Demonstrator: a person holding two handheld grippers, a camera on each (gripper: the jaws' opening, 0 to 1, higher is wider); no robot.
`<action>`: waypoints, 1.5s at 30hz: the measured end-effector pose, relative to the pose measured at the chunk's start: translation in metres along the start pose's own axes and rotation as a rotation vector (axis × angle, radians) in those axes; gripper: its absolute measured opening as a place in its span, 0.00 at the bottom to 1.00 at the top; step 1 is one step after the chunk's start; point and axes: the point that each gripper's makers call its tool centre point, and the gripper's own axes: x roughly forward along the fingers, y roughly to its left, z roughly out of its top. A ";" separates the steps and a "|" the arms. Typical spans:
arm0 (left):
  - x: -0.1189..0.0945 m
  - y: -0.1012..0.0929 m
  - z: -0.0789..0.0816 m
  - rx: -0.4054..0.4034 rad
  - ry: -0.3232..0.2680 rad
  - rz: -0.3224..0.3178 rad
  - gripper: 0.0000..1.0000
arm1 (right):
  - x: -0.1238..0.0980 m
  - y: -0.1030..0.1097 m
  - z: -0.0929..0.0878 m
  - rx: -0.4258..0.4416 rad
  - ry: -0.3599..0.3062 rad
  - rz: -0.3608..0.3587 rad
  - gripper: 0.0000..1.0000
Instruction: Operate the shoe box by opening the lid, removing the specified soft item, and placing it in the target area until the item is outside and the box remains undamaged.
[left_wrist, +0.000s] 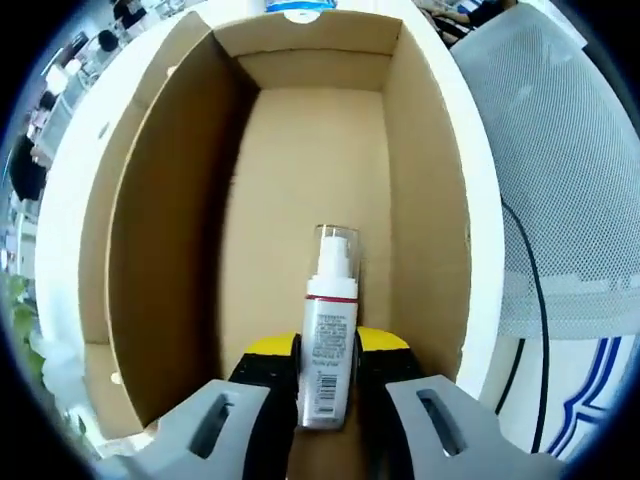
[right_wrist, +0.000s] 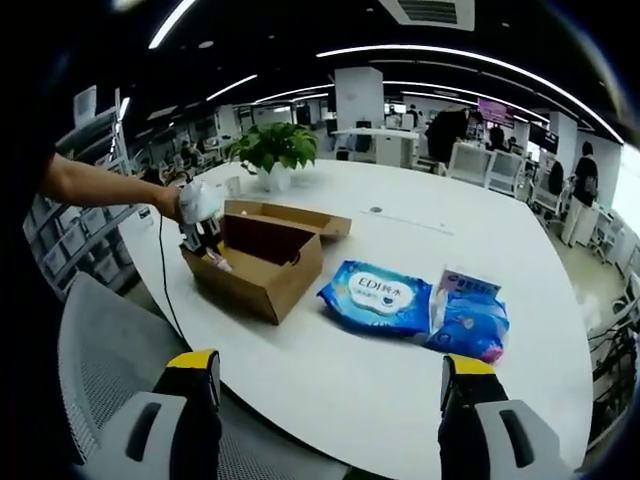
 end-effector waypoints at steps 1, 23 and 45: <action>0.000 0.000 0.000 -0.002 0.000 0.001 0.18 | 0.001 0.001 0.000 -0.001 0.000 0.003 0.91; -0.064 -0.006 0.036 -0.053 -0.147 0.115 0.19 | 0.022 0.027 0.053 -0.086 -0.129 0.149 0.82; -0.107 -0.023 0.108 0.005 -0.341 0.155 0.19 | 0.031 0.067 0.074 -0.261 -0.214 0.263 0.63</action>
